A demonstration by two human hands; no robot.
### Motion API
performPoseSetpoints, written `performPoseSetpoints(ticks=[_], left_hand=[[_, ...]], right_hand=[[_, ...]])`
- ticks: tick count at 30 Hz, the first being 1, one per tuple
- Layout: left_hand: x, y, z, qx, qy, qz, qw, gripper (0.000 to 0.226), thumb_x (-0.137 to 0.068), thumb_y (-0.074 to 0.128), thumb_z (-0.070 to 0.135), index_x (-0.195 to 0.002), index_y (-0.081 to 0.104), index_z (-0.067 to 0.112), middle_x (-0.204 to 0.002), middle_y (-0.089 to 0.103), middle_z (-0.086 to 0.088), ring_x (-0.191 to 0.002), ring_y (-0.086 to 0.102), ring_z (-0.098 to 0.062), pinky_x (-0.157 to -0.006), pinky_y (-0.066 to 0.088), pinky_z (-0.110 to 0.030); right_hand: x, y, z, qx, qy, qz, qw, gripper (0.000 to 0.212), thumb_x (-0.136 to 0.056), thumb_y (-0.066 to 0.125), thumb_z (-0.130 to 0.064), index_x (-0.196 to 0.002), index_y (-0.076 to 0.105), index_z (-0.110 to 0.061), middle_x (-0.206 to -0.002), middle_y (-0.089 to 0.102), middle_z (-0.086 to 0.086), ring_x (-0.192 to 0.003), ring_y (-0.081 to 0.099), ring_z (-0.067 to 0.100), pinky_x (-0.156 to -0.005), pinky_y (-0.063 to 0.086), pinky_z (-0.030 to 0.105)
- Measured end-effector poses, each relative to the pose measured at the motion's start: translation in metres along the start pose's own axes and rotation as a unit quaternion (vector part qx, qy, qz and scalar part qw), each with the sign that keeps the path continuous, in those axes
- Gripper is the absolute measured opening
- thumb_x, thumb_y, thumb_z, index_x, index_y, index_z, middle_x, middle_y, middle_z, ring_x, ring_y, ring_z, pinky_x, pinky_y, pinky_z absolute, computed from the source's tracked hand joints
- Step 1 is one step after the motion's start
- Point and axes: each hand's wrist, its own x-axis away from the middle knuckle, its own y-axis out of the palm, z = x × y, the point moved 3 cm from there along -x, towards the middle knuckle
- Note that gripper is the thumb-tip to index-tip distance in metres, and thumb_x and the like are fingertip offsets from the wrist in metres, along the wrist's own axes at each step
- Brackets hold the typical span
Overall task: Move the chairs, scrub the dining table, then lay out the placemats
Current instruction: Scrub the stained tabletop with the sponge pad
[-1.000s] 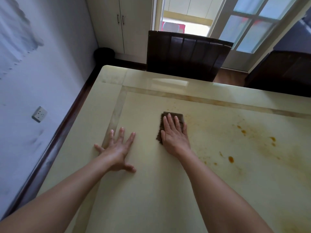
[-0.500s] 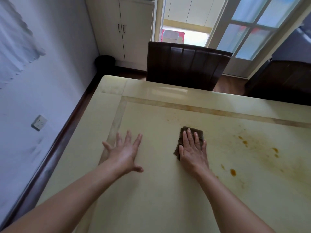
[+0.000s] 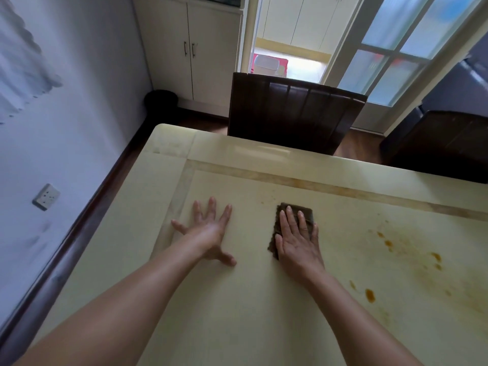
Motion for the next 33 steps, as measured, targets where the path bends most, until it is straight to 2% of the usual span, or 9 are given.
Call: performPoseSetpoints(ticks=[6,10,15,22,26,28,31,33], left_hand=[[-0.003,0.0,0.002,-0.005,-0.002,-0.001,1.0,0.128,-0.065,0.073,0.06,-0.143,-0.026,0.036,-0.149,-0.04,-0.003,-0.138,-0.032,-0.037,-0.099,0.006,-0.079],[-0.003,0.001,0.0,0.005,0.001,0.002,1.0,0.128,-0.065,0.074,0.059,-0.143,-0.025,0.038,-0.149,-0.04,-0.002,-0.137,-0.033,-0.035,-0.098,0.004,-0.079],[-0.004,0.002,-0.001,0.002,0.001,0.003,1.0,0.127,-0.066,0.073,0.059,-0.142,-0.027,0.039,-0.148,-0.041,-0.001,-0.137,-0.034,-0.034,-0.099,0.004,-0.078],[-0.005,0.002,-0.001,-0.004,0.0,0.0,1.0,0.127,-0.066,0.072,0.059,-0.141,-0.029,0.038,-0.147,-0.042,-0.001,-0.137,-0.035,-0.034,-0.1,0.005,-0.078],[-0.006,0.001,-0.001,-0.015,-0.003,0.0,1.0,0.128,-0.066,0.072,0.061,-0.142,-0.028,0.037,-0.148,-0.04,-0.002,-0.137,-0.032,-0.035,-0.099,0.008,-0.078],[-0.005,-0.001,0.0,-0.029,-0.002,0.009,1.0,0.127,-0.065,0.072,0.062,-0.145,-0.024,0.035,-0.152,-0.034,-0.004,-0.14,-0.026,-0.037,-0.1,0.01,-0.077],[-0.006,-0.018,0.004,-0.046,0.003,0.072,0.996,0.118,-0.068,0.069,0.063,-0.149,-0.011,0.031,-0.158,-0.011,-0.009,-0.144,-0.009,-0.038,-0.104,0.011,-0.074],[-0.014,-0.033,0.008,-0.027,0.013,0.099,0.995,0.117,-0.069,0.069,0.062,-0.148,-0.013,0.035,-0.158,-0.014,-0.009,-0.144,-0.014,-0.037,-0.105,0.008,-0.074]], right_hand=[[-0.038,-0.009,-0.05,0.001,-0.109,0.008,0.994,0.058,-0.101,0.017,-0.038,-0.15,-0.01,-0.025,-0.157,-0.021,-0.01,-0.143,-0.023,0.014,-0.116,-0.015,0.045],[-0.071,-0.019,-0.076,-0.003,-0.133,0.017,0.991,0.058,-0.1,0.017,-0.04,-0.152,-0.005,-0.024,-0.158,-0.015,-0.009,-0.145,-0.02,0.015,-0.116,-0.015,0.045],[-0.104,-0.033,-0.065,-0.033,-0.1,0.02,0.994,0.057,-0.101,0.015,-0.038,-0.152,-0.006,-0.024,-0.158,-0.016,-0.007,-0.145,-0.019,0.016,-0.116,-0.016,0.045],[-0.115,-0.041,0.021,-0.056,0.0,0.046,0.997,0.056,-0.101,0.014,-0.039,-0.151,-0.007,-0.026,-0.157,-0.018,-0.008,-0.144,-0.019,0.014,-0.117,-0.014,0.044],[-0.119,-0.041,0.034,-0.056,0.05,0.055,0.996,0.057,-0.101,0.016,-0.038,-0.152,-0.005,-0.024,-0.158,-0.016,-0.008,-0.146,-0.016,0.015,-0.117,-0.013,0.045],[-0.119,-0.041,0.031,-0.063,0.06,0.05,0.995,0.057,-0.101,0.017,-0.036,-0.152,-0.005,-0.023,-0.158,-0.016,-0.008,-0.146,-0.016,0.016,-0.117,-0.014,0.046],[-0.122,-0.042,0.031,-0.065,0.063,0.043,0.995,0.057,-0.101,0.017,-0.036,-0.152,-0.005,-0.023,-0.158,-0.017,-0.007,-0.146,-0.016,0.016,-0.116,-0.014,0.046],[-0.123,-0.042,0.03,-0.067,0.067,0.04,0.995,0.057,-0.101,0.017,-0.036,-0.152,-0.005,-0.023,-0.158,-0.017,-0.007,-0.146,-0.016,0.016,-0.116,-0.013,0.047]])
